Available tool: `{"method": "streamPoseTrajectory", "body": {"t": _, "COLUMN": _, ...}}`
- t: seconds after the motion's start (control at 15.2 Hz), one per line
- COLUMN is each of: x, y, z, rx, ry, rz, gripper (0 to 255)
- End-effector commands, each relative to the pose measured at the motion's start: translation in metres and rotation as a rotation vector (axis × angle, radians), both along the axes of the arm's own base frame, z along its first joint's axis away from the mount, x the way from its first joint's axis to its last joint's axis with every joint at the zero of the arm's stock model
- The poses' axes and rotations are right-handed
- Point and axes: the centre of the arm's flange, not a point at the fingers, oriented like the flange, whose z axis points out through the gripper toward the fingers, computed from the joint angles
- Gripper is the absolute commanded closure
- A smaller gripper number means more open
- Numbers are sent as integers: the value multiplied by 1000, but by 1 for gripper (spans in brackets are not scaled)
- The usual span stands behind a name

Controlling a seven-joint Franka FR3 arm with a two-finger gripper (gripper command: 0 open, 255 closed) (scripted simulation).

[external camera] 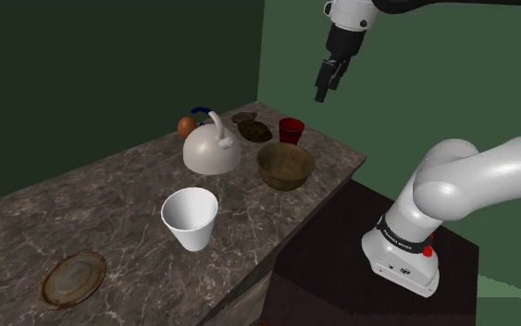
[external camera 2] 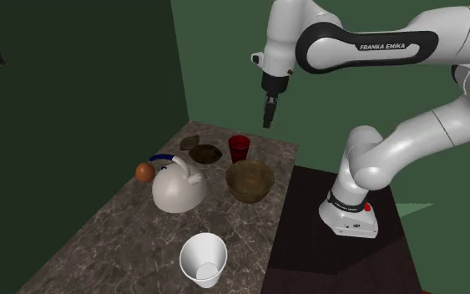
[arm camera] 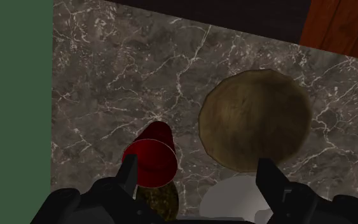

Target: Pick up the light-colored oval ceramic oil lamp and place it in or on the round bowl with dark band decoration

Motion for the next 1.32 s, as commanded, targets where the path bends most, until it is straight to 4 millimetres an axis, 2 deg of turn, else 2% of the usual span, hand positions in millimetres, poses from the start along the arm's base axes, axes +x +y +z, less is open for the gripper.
{"method": "streamPoseTrajectory", "body": {"t": 0.0, "x": 0, "y": 0, "z": 0, "rx": 0, "ry": 0, "rz": 0, "gripper": 0}}
{"method": "streamPoseTrajectory", "body": {"t": 0.66, "x": 119, "y": 14, "z": -60, "rx": -67, "ry": 3, "rz": -55, "gripper": 0}}
{"method": "streamPoseTrajectory", "body": {"t": 1.25, "x": 226, "y": 17, "z": -115, "rx": -127, "ry": 6, "rz": -105, "gripper": 0}}
